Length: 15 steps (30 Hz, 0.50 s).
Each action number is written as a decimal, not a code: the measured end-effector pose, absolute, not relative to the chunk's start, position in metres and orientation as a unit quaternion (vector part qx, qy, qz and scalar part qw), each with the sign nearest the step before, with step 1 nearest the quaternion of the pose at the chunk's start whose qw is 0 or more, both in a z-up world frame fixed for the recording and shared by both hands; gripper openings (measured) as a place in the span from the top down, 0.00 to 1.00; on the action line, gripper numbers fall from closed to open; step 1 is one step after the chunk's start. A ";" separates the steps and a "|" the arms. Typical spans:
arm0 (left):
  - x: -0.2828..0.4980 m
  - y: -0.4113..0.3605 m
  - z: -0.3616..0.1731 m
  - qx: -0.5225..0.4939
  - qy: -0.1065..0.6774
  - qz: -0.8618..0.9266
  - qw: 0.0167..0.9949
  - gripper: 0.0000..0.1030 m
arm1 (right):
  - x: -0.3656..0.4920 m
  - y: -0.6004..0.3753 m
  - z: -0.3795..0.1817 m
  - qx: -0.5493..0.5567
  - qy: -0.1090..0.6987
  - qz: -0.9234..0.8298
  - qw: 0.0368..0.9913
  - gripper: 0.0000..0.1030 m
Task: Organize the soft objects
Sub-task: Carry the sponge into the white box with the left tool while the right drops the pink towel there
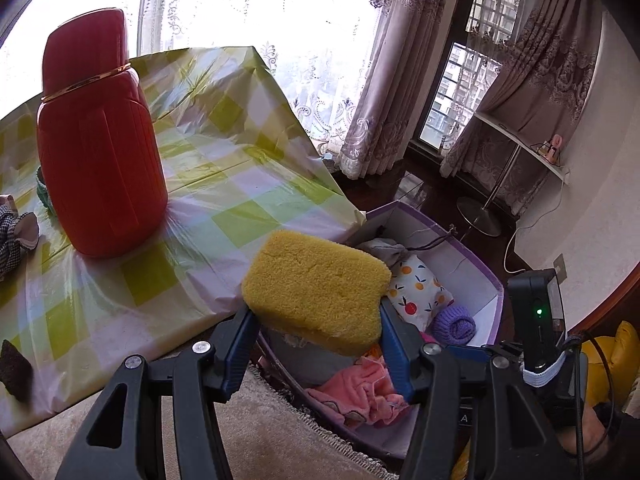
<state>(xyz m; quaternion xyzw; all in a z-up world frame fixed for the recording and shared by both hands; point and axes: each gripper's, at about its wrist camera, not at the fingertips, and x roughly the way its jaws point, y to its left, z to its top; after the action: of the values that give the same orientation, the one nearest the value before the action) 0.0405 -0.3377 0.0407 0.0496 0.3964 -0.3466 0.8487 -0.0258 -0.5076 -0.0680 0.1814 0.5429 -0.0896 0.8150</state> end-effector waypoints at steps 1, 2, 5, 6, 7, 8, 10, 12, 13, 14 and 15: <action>0.041 -0.343 0.042 0.049 0.394 -0.353 0.847 0.44 | -0.029 -0.515 -0.064 0.186 0.534 -0.103 0.818 0.22; 0.041 -0.349 0.043 0.049 0.392 -0.359 0.846 0.44 | -0.033 -0.522 -0.060 0.189 0.524 -0.119 0.822 0.22; 0.039 -0.368 0.045 0.053 0.387 -0.381 0.838 0.44 | -0.044 -0.544 -0.043 0.184 0.488 -0.182 0.834 0.22; 0.038 -0.375 0.046 0.053 0.386 -0.390 0.834 0.44 | -0.048 -0.550 -0.037 0.179 0.476 -0.201 0.838 0.22; 0.036 -0.382 0.047 0.053 0.384 -0.401 0.830 0.43 | -0.051 -0.555 -0.032 0.176 0.464 -0.217 0.841 0.22; 0.035 -0.389 0.048 0.050 0.380 -0.413 0.826 0.43 | -0.051 -0.561 -0.025 0.175 0.452 -0.232 0.843 0.22; 0.034 -0.402 0.047 0.038 0.383 -0.452 0.805 0.33 | -0.055 -0.573 -0.016 0.180 0.431 -0.259 0.846 0.20; 0.037 -0.415 0.040 0.039 0.401 -0.462 0.790 0.27 | -0.062 -0.583 -0.009 0.191 0.415 -0.277 0.845 0.19; 0.038 -0.417 0.037 0.044 0.406 -0.459 0.789 0.27 | -0.064 -0.588 -0.006 0.196 0.410 -0.282 0.845 0.19; 0.038 -0.418 0.036 0.044 0.408 -0.456 0.789 0.27 | -0.065 -0.590 -0.006 0.199 0.409 -0.285 0.844 0.19; 0.038 -0.415 0.036 0.040 0.409 -0.455 0.790 0.27 | -0.064 -0.593 -0.006 0.199 0.409 -0.285 0.844 0.19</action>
<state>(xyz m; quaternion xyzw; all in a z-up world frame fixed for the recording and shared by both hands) 0.0379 -0.4151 0.0356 0.0399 0.4089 -0.4554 0.7898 -0.0638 -0.5927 -0.0062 0.1986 0.4094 -0.2848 0.8437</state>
